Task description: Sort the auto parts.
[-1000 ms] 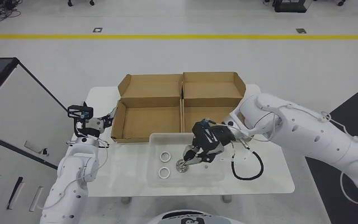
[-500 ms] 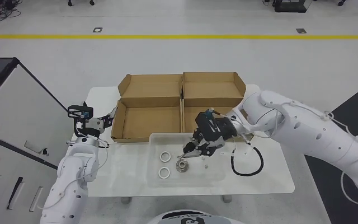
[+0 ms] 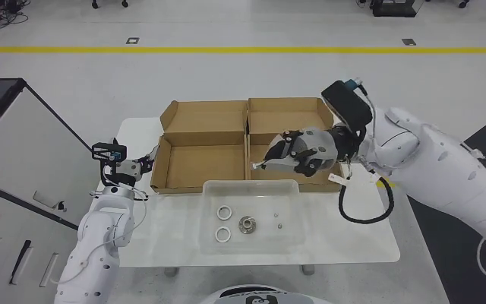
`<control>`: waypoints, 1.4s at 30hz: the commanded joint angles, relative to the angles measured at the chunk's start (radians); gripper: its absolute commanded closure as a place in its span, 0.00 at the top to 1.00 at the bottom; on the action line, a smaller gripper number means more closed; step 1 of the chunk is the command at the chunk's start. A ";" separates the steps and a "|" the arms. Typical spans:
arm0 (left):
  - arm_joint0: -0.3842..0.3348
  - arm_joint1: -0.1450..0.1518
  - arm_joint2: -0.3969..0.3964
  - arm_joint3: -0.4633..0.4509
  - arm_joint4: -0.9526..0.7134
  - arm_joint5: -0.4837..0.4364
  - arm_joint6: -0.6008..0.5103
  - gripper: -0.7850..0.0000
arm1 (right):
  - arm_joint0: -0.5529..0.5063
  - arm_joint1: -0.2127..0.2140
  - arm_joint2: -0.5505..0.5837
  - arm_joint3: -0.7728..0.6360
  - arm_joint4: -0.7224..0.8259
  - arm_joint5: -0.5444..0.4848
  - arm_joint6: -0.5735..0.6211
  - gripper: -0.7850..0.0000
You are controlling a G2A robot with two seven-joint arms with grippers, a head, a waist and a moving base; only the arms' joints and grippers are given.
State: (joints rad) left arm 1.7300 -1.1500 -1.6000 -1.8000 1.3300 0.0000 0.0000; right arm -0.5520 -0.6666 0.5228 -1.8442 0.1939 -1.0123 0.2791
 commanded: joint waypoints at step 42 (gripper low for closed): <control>0.000 0.000 0.000 0.000 0.000 0.000 0.000 1.00 | -0.104 -0.297 0.232 -0.043 0.840 0.000 0.473 0.00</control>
State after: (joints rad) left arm 1.7300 -1.1500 -1.6000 -1.8000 1.3300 0.0000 0.0000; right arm -0.6416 -0.9584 0.7526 -1.8725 1.0150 -1.0058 0.7646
